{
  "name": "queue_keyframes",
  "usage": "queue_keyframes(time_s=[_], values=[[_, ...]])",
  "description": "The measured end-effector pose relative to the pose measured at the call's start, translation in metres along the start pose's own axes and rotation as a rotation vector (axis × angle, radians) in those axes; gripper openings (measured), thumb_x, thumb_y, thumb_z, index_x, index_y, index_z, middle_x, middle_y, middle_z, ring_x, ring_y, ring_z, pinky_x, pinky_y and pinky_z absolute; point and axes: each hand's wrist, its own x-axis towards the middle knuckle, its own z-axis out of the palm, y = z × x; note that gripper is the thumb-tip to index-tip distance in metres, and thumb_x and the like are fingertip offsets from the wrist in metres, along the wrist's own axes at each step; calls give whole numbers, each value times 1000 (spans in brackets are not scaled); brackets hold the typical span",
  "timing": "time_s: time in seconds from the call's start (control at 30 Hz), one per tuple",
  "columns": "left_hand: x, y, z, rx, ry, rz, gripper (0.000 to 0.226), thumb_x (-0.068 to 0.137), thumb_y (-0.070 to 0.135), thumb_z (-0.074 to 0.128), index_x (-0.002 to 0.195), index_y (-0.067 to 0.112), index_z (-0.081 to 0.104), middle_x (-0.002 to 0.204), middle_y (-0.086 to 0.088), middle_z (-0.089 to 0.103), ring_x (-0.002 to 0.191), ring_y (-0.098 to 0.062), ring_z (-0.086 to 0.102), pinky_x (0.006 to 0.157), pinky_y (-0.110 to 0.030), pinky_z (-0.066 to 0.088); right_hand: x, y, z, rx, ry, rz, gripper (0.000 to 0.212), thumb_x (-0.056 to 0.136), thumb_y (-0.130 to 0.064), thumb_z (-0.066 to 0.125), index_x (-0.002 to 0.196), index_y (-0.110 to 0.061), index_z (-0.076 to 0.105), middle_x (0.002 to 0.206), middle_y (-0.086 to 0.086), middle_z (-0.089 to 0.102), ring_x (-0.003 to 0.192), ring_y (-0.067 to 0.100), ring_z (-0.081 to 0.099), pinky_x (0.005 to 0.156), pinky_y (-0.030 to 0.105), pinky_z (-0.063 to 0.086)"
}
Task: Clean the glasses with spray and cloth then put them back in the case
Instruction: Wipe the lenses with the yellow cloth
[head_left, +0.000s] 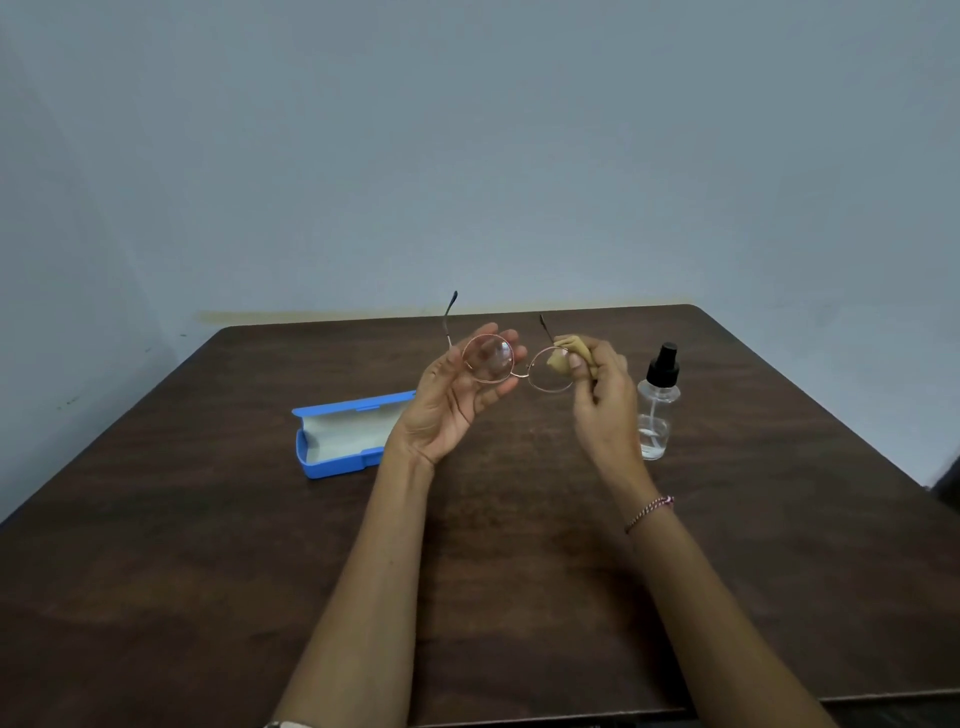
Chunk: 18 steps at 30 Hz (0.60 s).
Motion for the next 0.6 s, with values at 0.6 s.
queue_keyframes(time_s=[0.6], values=[[-5, 5, -2, -21, -184, -17, 57, 59, 36, 84, 112, 23, 69, 120, -7, 66, 108, -25, 64, 78, -29, 58, 3, 7, -2, 207, -99, 102, 20, 95, -32, 43, 103, -42, 58, 113, -2, 64, 111, 16, 56, 96, 41, 47]])
